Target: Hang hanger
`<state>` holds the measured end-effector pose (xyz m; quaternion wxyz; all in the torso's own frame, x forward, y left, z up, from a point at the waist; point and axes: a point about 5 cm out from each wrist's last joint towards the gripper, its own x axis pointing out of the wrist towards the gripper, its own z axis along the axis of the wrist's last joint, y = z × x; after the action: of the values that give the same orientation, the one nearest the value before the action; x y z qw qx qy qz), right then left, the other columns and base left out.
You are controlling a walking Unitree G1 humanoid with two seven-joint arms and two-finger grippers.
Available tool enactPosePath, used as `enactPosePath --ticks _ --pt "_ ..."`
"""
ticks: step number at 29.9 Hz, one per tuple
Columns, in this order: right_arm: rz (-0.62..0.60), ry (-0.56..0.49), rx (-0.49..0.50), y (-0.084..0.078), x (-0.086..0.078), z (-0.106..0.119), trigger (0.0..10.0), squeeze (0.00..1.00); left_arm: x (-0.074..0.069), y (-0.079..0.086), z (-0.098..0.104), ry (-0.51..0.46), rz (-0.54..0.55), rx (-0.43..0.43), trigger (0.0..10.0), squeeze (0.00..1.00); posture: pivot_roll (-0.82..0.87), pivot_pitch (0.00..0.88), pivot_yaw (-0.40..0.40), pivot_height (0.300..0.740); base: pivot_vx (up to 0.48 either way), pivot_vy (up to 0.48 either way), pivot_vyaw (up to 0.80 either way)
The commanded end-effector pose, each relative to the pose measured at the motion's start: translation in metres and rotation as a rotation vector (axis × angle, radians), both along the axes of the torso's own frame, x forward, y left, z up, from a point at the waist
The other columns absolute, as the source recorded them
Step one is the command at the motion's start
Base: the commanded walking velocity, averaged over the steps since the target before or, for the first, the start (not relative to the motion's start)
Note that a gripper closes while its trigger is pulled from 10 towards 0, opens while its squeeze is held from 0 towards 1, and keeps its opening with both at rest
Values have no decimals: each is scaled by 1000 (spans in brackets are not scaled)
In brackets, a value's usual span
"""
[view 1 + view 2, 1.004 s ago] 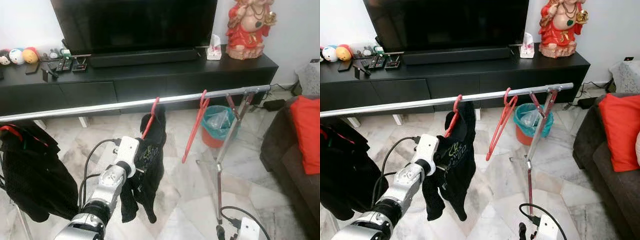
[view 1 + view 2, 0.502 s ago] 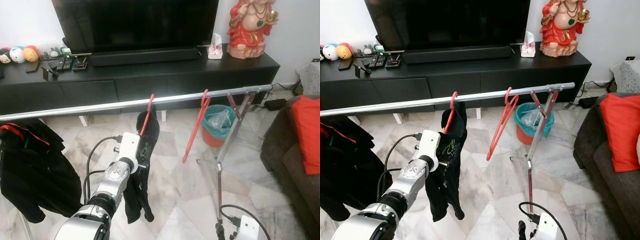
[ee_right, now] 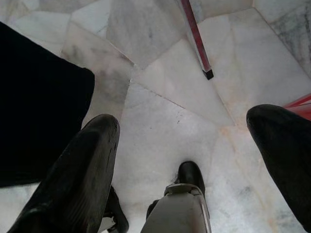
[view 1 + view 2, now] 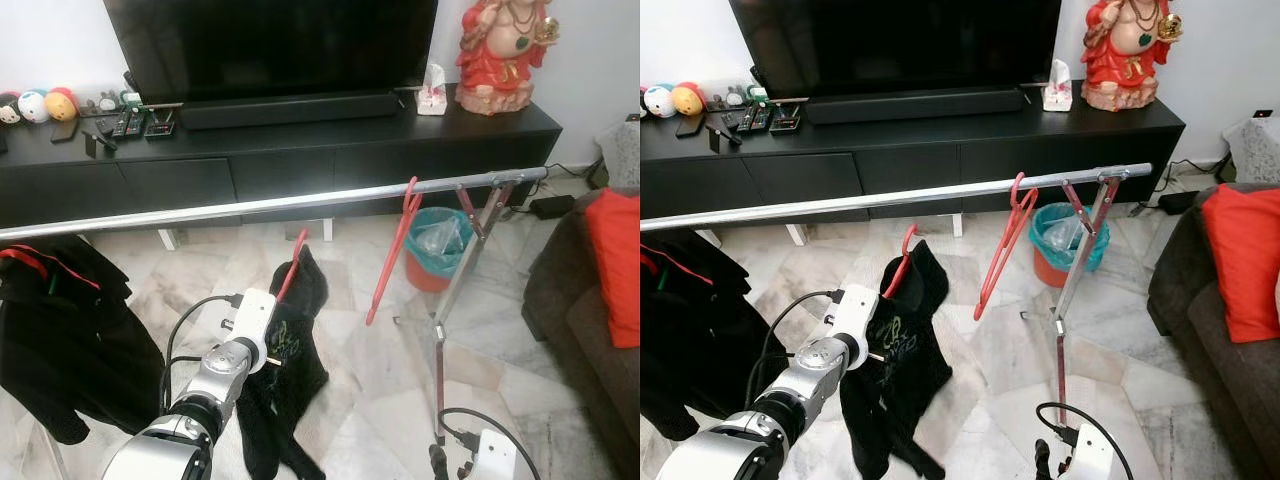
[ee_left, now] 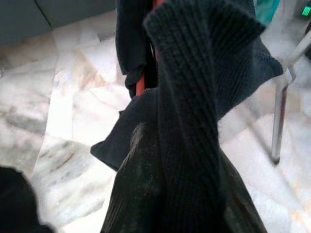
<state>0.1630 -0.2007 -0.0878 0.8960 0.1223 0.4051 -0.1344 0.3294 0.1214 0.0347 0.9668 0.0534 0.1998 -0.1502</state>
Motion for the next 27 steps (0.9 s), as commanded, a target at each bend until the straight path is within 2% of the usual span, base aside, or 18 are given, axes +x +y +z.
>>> enactPosePath --ticks 1,3,5,7,8,9,12,15,17,18,19,24,27 --pt "-2 1 6 2 0 0 10000 0 13 -2 27 -160 3 -78 10000 0 -13 6 44 740 0 0 0" --pt "-3 1 4 2 0 0 10000 0 14 -1 32 -203 -10 -100 10000 0 -11 4 44 740 0 0 0" --pt "-4 1 3 1 0 0 10000 0 12 0 31 -202 -36 -93 10000 0 -11 5 45 740 0 0 0" --pt "-3 2 1 1 0 0 10000 0 5 1 26 -205 -131 -61 10000 0 -10 6 43 740 0 0 0" --pt "-3 2 1 1 0 0 10000 0 5 1 26 -205 -131 -61 10000 0 -10 6 43 740 0 0 0" --pt "-3 2 1 1 0 0 10000 0 1 2 24 -208 -191 -50 10000 0 -10 7 43 740 0 0 0" --pt "-4 3 -1 0 -1 0 10000 0 -7 10 21 -224 -271 -17 10000 0 -2 9 41 740 0 0 0" --pt "-2 5 -2 -1 -1 -1 10000 0 -6 18 23 -240 -228 -1 10000 0 0 9 40 740 0 0 0" --pt "2 6 -1 0 -2 -1 10000 0 2 30 33 -293 -85 -38 10000 0 0 9 40 740 0 0 0" --pt "2 6 -1 0 -2 -1 10000 0 2 30 33 -293 -85 -38 10000 0 0 9 40 740 0 0 0" --pt "3 6 -1 0 -2 -1 10000 0 5 33 37 -311 -39 -52 10000 0 0 9 40 740 0 0 0" --pt "3 7 -2 0 -2 -1 10000 0 12 31 46 -345 27 -97 10000 0 -6 8 41 740 0 0 0" --pt "-1 9 -1 0 -2 -1 10000 0 16 26 47 -331 51 -90 10000 0 -7 9 43 740 0 0 0"
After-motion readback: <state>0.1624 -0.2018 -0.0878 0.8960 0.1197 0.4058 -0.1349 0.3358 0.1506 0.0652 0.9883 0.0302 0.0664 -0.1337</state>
